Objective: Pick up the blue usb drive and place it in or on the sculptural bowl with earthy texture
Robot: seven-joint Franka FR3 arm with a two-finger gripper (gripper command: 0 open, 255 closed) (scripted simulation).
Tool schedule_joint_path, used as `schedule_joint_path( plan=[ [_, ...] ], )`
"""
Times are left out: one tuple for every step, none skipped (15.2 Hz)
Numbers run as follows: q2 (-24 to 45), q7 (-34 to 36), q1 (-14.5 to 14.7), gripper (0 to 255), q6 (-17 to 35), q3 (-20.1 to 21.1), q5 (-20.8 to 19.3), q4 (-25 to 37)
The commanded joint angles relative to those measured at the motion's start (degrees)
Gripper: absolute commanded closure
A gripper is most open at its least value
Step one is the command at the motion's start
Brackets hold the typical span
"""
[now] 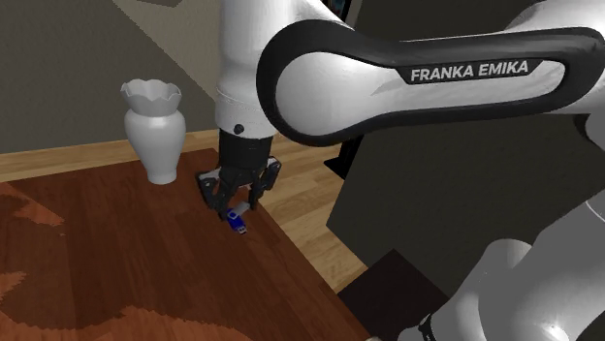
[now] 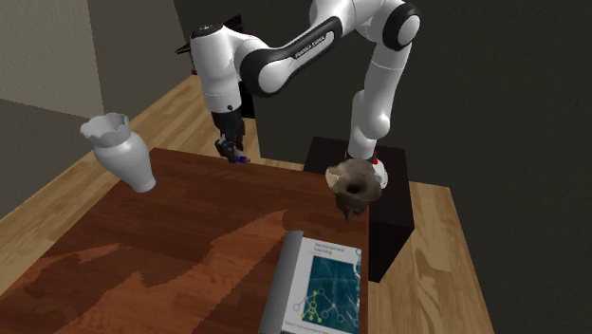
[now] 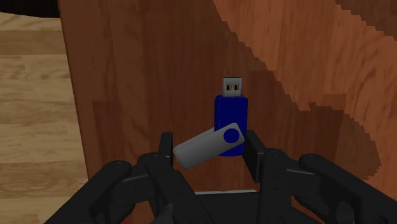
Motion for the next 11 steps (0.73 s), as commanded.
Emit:
schedule_joint_path(
  plan=[
    [-5.14, -0.51, 0.50, 255, -0.12, -0.05, 2.45, -4.57],
    [-7.36, -0.61, 0.95, 255, -0.11, -0.08, 3.48, -6.61],
    [-9.58, -0.68, 1.43, 255, -0.18, -0.10, 4.50, -8.58],
    [-11.78, -0.71, 1.98, 255, -0.32, -0.13, 5.50, -10.48],
    [-13.96, -0.71, 2.57, 255, -0.53, -0.17, 6.47, -12.30],
    [-16.14, -0.67, 3.21, 255, -0.81, -0.20, 7.42, -14.06],
    [-18.30, -0.58, 3.90, 255, -1.16, -0.23, 8.34, -15.76],
    [-20.45, -0.44, 4.63, 255, -1.58, -0.26, 9.24, -17.38],
    [-22.59, -0.25, 5.40, 255, -2.06, -0.28, 10.11, -18.94],
    [-24.72, -0.01, 6.21, 255, -2.60, -0.28, 10.96, -20.44],
    [-26.83, 0.29, 7.06, 255, -3.21, -0.29, 11.78, -21.87]
  ],
)
